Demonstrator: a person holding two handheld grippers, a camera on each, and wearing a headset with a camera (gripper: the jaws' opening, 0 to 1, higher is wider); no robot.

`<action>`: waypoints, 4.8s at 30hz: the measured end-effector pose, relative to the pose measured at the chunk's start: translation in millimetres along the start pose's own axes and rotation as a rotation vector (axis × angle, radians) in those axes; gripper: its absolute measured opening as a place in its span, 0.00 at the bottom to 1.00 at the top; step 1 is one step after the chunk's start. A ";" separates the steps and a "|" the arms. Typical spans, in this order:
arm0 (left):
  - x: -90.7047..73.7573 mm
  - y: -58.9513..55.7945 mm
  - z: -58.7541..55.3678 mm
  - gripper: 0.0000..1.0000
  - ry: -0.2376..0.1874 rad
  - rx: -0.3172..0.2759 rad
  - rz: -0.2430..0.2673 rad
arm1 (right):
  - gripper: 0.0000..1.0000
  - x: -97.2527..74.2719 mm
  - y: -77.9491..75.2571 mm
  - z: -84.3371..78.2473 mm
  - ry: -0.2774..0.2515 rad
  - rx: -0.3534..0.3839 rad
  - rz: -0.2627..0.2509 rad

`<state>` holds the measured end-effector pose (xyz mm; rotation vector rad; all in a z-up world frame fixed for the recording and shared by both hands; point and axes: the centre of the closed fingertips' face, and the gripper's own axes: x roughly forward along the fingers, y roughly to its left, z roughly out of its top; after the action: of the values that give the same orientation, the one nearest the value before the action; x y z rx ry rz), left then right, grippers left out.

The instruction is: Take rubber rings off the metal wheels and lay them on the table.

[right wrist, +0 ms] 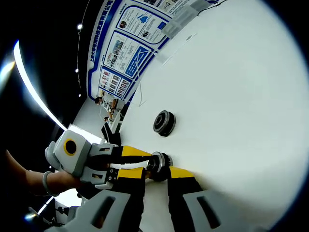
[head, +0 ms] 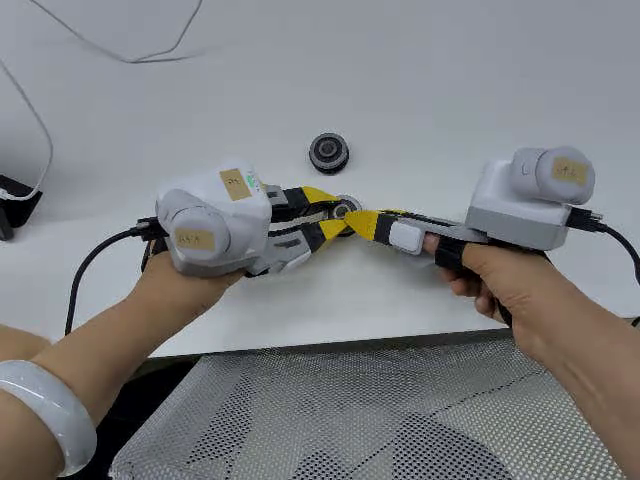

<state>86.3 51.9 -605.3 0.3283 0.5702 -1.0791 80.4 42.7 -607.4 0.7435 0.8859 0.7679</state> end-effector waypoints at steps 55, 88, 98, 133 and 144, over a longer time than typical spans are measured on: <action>0.1 -1.2 1.7 0.12 -0.004 -0.006 0.000 | 0.01 -3.3 -5.6 6.5 -0.012 -0.122 -0.065; 0.3 -1.4 2.2 0.12 -0.008 -0.012 0.003 | 0.01 2.0 16.8 5.9 0.001 -0.102 0.000; 0.6 -1.8 2.2 0.12 -0.001 -0.007 0.001 | 0.01 -2.1 21.8 4.2 -0.001 -0.092 0.019; -25.3 0.3 10.4 0.19 -0.033 -0.052 0.034 | 0.01 -8.7 27.5 20.0 -0.073 -0.021 0.044; -25.5 -0.2 11.2 0.18 -0.038 -0.061 0.041 | 0.01 -49.2 12.2 36.3 -0.134 -0.014 -0.005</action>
<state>80.2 64.7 -581.3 0.2642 0.5588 -1.0240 88.3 -0.2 -562.8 0.7709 0.7601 0.7113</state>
